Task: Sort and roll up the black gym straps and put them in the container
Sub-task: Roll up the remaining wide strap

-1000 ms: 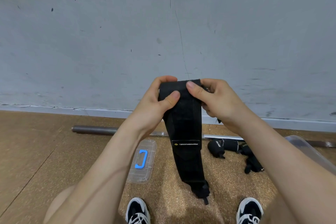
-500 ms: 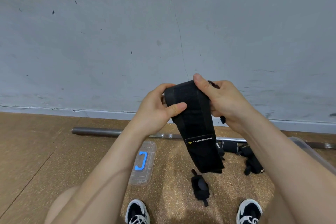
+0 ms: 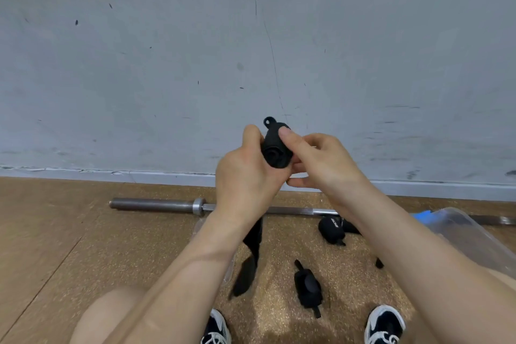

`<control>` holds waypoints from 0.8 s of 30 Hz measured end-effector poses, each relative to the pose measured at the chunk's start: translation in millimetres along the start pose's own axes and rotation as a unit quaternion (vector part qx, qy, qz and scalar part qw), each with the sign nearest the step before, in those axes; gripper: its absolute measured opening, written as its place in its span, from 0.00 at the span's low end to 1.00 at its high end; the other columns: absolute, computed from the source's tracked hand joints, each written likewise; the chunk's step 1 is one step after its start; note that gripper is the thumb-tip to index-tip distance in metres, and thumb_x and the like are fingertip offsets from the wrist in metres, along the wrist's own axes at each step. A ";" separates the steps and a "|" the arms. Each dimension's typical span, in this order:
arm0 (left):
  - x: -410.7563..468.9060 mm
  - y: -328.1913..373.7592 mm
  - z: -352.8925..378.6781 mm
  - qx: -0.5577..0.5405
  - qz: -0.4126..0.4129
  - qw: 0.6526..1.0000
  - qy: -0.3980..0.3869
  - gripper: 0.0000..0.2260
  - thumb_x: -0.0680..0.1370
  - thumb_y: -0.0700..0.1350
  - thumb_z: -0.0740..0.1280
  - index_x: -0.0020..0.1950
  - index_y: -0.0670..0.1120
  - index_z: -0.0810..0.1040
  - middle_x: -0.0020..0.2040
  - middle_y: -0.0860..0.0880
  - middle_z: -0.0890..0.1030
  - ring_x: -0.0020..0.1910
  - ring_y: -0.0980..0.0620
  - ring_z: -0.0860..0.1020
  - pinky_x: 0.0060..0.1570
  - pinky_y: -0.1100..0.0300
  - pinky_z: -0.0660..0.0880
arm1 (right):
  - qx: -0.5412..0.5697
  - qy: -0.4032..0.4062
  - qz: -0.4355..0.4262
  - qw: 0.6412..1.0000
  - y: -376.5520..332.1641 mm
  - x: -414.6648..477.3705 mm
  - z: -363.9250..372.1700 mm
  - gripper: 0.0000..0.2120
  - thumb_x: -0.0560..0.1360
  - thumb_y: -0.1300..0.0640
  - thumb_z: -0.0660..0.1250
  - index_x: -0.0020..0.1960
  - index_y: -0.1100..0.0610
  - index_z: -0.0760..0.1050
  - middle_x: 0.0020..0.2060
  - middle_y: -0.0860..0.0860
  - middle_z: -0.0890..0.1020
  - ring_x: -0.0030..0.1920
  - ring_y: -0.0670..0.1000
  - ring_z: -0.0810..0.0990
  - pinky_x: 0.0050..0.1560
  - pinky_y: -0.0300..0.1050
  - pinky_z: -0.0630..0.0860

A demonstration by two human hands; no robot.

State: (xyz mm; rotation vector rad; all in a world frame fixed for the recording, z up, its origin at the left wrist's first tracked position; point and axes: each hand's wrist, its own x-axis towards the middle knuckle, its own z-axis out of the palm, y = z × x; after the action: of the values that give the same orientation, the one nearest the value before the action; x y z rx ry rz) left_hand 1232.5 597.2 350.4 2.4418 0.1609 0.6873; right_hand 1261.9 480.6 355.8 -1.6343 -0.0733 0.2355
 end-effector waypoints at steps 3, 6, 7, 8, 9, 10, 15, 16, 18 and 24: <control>-4.0 1.9 4.4 -0.039 0.024 0.996 -0.071 0.20 0.71 0.46 0.75 0.50 0.50 0.63 0.36 0.54 0.77 0.39 0.46 0.79 0.37 0.53 0.73 | 0.022 -0.035 -0.004 0.999 6.6 0.8 -1.7 0.19 0.73 0.45 0.73 0.45 0.63 0.79 0.40 0.54 0.83 0.42 0.53 0.85 0.48 0.52 0.84; -6.1 1.6 1.4 -0.138 0.009 0.982 -0.125 0.22 0.70 0.44 0.78 0.53 0.54 0.68 0.37 0.54 0.79 0.38 0.58 0.79 0.40 0.65 0.75 | 0.036 -0.047 -0.041 0.997 12.0 6.0 -8.8 0.10 0.76 0.53 0.72 0.44 0.61 0.81 0.36 0.53 0.83 0.38 0.50 0.83 0.45 0.49 0.80; -5.1 0.3 -1.4 -0.189 -0.007 0.972 -0.137 0.21 0.70 0.43 0.78 0.54 0.54 0.71 0.37 0.53 0.81 0.38 0.60 0.79 0.41 0.68 0.75 | 0.043 -0.051 -0.051 0.996 12.4 7.7 -11.9 0.08 0.77 0.56 0.71 0.46 0.62 0.81 0.36 0.53 0.83 0.39 0.50 0.84 0.45 0.47 0.81; -3.0 -1.6 -5.4 -0.238 -0.025 0.959 -0.151 0.19 0.70 0.41 0.78 0.53 0.52 0.74 0.37 0.53 0.83 0.38 0.60 0.80 0.42 0.69 0.75 | 0.048 -0.060 -0.058 0.995 11.4 8.5 -14.5 0.06 0.77 0.59 0.71 0.47 0.62 0.82 0.37 0.54 0.85 0.40 0.50 0.85 0.45 0.46 0.81; 0.0 -4.1 -9.7 -0.269 -0.035 0.949 -0.161 0.17 0.69 0.40 0.79 0.52 0.51 0.77 0.37 0.52 0.83 0.38 0.59 0.81 0.43 0.67 0.75 | 0.039 -0.072 -0.066 0.995 10.2 9.1 -17.0 0.04 0.77 0.60 0.71 0.48 0.61 0.82 0.38 0.53 0.85 0.41 0.50 0.85 0.46 0.46 0.81; 2.3 -7.0 -13.6 -0.274 -0.031 0.947 -0.164 0.15 0.68 0.40 0.79 0.51 0.50 0.79 0.36 0.51 0.83 0.37 0.57 0.80 0.43 0.66 0.76 | 0.014 -0.084 -0.077 0.993 9.3 9.8 -19.0 0.03 0.77 0.60 0.71 0.48 0.60 0.81 0.37 0.52 0.85 0.41 0.50 0.85 0.46 0.47 0.81; 13.5 -21.1 -32.4 -0.030 0.213 0.976 -0.018 0.22 0.67 0.57 0.73 0.59 0.53 0.81 0.51 0.55 0.76 0.54 0.53 0.72 0.57 0.63 0.69 | -0.120 -0.176 -0.128 0.969 0.2 10.1 -33.7 0.12 0.74 0.64 0.73 0.57 0.58 0.79 0.49 0.59 0.84 0.47 0.53 0.83 0.54 0.51 0.79; 16.5 -24.7 -37.2 -0.014 0.217 0.975 -0.042 0.23 0.68 0.59 0.71 0.62 0.55 0.80 0.56 0.56 0.76 0.60 0.53 0.71 0.62 0.57 0.69 | -0.128 -0.209 -0.133 0.960 -1.5 8.6 -38.2 0.14 0.74 0.66 0.73 0.59 0.58 0.78 0.50 0.59 0.83 0.49 0.54 0.83 0.54 0.49 0.79; 19.6 -26.6 -46.7 -0.068 0.147 0.971 -0.177 0.21 0.69 0.60 0.73 0.61 0.58 0.80 0.58 0.61 0.79 0.63 0.59 0.74 0.64 0.52 0.72 | -0.128 -0.250 -0.134 0.950 -1.4 7.9 -44.3 0.17 0.73 0.67 0.73 0.60 0.59 0.77 0.49 0.56 0.83 0.47 0.50 0.83 0.48 0.41 0.79; 15.9 -19.9 -36.1 -0.368 -0.046 0.909 -0.191 0.17 0.68 0.49 0.73 0.55 0.48 0.82 0.45 0.50 0.85 0.46 0.54 0.84 0.42 0.64 0.78 | 0.080 -0.188 -0.092 0.975 7.0 14.4 -36.0 0.23 0.68 0.55 0.77 0.60 0.59 0.77 0.48 0.56 0.85 0.50 0.56 0.85 0.49 0.46 0.82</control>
State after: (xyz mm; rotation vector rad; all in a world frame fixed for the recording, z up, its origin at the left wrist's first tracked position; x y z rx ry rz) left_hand 1228.6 636.1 371.0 1.7688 -0.1245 0.1569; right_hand 1282.4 447.5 349.5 -1.3967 -0.4797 0.3958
